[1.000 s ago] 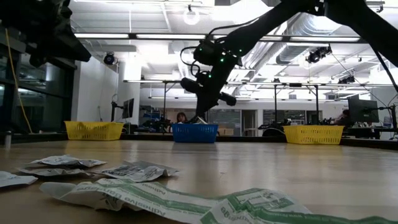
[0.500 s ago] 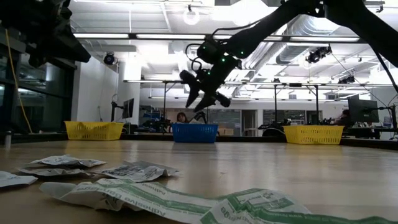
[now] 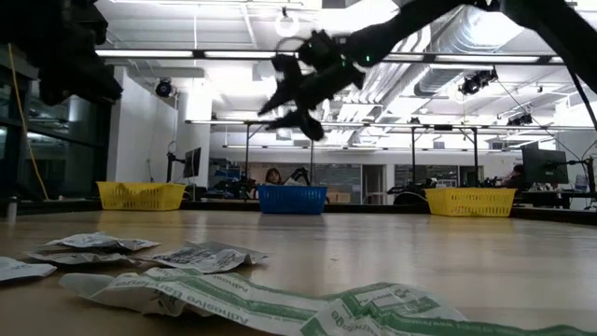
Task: Pick & Place First Aid Supplies
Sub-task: Put the green bandage pack into the top blue bin
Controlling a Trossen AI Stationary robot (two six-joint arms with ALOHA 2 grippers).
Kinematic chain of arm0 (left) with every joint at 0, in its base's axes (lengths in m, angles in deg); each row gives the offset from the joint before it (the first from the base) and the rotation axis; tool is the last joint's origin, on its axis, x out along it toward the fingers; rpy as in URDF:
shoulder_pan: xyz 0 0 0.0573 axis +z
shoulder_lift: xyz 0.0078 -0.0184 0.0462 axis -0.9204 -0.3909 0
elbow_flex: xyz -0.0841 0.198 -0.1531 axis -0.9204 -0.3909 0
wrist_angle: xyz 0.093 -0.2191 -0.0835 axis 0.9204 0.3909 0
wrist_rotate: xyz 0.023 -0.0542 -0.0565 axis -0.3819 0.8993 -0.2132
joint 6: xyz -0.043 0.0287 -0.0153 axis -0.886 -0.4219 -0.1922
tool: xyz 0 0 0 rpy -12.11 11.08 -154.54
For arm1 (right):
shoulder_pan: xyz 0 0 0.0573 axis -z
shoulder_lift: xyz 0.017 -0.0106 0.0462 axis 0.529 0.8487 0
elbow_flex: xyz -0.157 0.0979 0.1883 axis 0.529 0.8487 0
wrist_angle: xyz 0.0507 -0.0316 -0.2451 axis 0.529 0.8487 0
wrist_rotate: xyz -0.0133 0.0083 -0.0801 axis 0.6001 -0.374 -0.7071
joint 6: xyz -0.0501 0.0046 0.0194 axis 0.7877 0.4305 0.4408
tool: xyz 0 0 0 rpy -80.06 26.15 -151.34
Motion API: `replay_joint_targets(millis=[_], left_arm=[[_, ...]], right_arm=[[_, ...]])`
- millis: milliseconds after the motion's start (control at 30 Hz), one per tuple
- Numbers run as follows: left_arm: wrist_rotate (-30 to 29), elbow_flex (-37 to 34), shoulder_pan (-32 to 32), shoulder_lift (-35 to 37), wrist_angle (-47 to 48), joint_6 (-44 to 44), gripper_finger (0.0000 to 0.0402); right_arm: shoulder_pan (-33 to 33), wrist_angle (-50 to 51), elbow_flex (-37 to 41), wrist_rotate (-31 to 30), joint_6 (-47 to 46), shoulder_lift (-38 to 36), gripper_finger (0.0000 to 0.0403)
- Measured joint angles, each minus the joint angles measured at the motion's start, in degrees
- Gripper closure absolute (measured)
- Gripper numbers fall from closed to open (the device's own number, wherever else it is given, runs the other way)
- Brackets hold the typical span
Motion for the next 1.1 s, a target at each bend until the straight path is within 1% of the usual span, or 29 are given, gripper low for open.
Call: replay_joint_targets(millis=[100,200,367,400,533,600,733,833,1000,1100], left_arm=[[3.63,-0.03,-0.02,0.0,-0.01,2.05,0.0348],[6.38,-0.03,0.0,0.02,-0.01,3.49,0.0348],[11.21,-0.03,-0.01,0.01,-0.01,4.37,0.0348],[11.9,-0.03,-0.02,0.01,-0.02,4.42,0.0348],[15.52,-0.03,-0.02,0.0,-0.03,5.58,0.0348],[16.9,-0.03,-0.02,0.0,-0.03,5.74,0.0348],[17.84,-0.03,-0.02,0.02,-0.01,6.1,0.0348],[18.15,-0.03,-0.02,0.02,-0.01,6.76,0.0348],[18.43,-0.03,-0.02,0.0,-0.01,6.81,0.0348],[18.43,-0.03,0.0,0.01,-0.01,6.97,0.0348]], right_arm=[[-3.67,5.46,-0.06,0.23,2.2,-1.7,0.0256],[-7.96,13.28,-0.07,-0.3,2.98,-2.34,0.0261],[-16.95,25.15,-0.06,-1.42,-1.0,-2.52,0.0262],[-18.89,27.22,0.0,-2.65,-2.12,-2.52,0.0263],[-26.96,36.39,0.06,-11.94,-7.15,-2.52,0.0263],[-30.91,38.94,0.09,-14.93,-10.67,-2.52,0.0263],[-38.31,38.61,0.09,-19.14,-20.9,-2.52,0.0263],[-43.29,37.58,0.09,-21.84,-32.91,-2.52,0.0263],[-50.63,36.5,0.09,-28.51,-55.24,-2.46,0.0263],[-54.57,34.82,0.09,-32.99,-63.81,-2.43,0.0263]])
